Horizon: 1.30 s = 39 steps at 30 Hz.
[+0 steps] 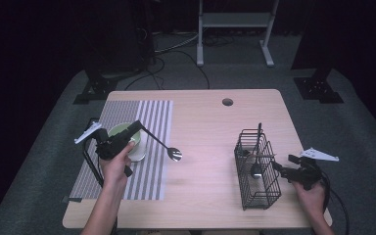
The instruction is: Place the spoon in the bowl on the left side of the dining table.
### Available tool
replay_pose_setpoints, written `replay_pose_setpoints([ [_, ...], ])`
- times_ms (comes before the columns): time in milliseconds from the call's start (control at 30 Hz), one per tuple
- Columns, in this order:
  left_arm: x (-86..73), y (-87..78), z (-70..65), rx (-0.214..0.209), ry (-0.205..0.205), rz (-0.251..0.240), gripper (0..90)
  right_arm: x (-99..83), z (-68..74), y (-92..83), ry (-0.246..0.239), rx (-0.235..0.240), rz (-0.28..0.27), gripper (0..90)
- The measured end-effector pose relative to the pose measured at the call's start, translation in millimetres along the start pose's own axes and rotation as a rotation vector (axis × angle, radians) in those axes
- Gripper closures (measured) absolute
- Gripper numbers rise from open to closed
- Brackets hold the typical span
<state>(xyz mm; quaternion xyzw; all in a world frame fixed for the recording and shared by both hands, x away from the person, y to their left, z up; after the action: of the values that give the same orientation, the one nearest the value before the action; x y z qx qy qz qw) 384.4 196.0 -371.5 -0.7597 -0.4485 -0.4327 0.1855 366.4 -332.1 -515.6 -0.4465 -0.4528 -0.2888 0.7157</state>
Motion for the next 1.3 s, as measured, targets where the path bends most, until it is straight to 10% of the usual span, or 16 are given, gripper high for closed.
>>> replay_pose_setpoints([
  [1300, 36.4, -27.1, 38.8, 0.124, 0.023, -0.078, 89.1, 0.0, 0.0, 0.1, -0.001, 0.001, 0.001, 16.0],
])
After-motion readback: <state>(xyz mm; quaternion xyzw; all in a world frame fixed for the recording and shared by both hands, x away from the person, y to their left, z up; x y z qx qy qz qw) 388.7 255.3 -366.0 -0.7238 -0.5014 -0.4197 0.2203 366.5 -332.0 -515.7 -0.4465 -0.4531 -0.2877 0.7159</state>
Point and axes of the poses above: each handheld gripper's, and its own axes: y roughly forward along the jaws, x roughly out of its top, z roughly to its left, the point moved 6 cm from there along y, roughly forward along the jaws, and after that the axes turned 10 degrees about -z, right-handed, at the moved point
